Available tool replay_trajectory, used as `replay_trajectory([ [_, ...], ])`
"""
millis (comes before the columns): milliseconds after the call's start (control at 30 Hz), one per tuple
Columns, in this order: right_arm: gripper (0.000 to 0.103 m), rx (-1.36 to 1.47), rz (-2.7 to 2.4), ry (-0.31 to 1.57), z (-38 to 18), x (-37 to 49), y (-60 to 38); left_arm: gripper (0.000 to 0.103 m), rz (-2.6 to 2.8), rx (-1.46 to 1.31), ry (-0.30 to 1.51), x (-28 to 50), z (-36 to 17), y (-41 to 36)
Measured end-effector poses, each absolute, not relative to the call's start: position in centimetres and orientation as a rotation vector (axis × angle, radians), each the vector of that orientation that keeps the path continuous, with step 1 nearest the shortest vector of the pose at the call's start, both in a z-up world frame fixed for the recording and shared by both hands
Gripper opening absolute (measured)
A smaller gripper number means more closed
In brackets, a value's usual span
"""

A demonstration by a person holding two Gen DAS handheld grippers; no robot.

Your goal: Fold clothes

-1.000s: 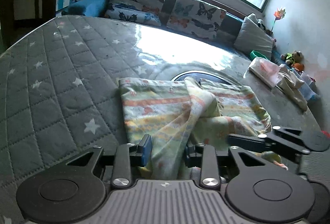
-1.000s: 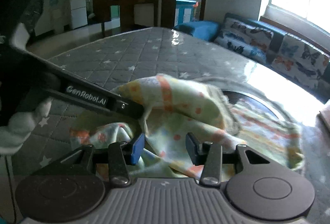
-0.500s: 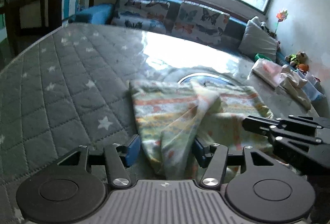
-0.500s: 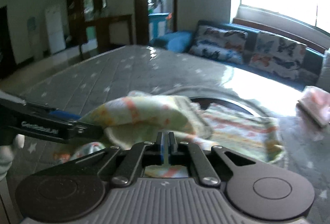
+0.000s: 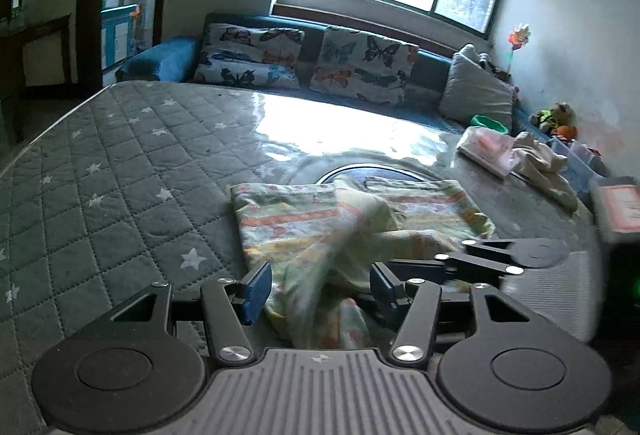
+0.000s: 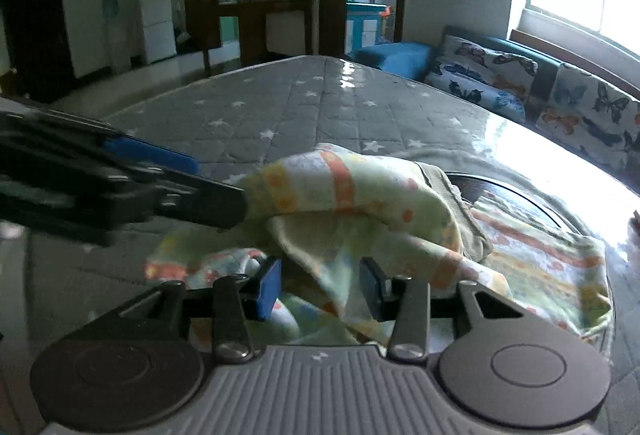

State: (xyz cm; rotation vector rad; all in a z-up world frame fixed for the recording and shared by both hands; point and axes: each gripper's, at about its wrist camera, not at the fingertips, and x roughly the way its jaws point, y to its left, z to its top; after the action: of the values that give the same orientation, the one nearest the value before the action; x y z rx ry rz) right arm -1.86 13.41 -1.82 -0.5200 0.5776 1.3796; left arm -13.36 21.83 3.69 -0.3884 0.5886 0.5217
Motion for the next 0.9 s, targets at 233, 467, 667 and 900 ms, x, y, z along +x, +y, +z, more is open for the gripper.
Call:
replay_trajectory([
  [233,0.005,-0.366,1.355,0.610,-0.6,0.2,11.6,0.060,0.470,-0.379,0.592,-13.0,3.6,20.9],
  [467,0.004,-0.208,1.280,0.633,2.1,3.6,7.0,0.066,0.370,-0.315,0.616,-10.4,3.0,18.4],
  [667,0.004,-0.105,1.155,0.625,3.3,6.3,1.6,0.066,0.280,-0.269,0.657,-7.1,1.5,16.2],
  [900,0.004,-0.015,1.039,0.658,3.0,8.5,-2.9,0.066,0.190,-0.206,0.706,-3.3,-0.2,12.9],
])
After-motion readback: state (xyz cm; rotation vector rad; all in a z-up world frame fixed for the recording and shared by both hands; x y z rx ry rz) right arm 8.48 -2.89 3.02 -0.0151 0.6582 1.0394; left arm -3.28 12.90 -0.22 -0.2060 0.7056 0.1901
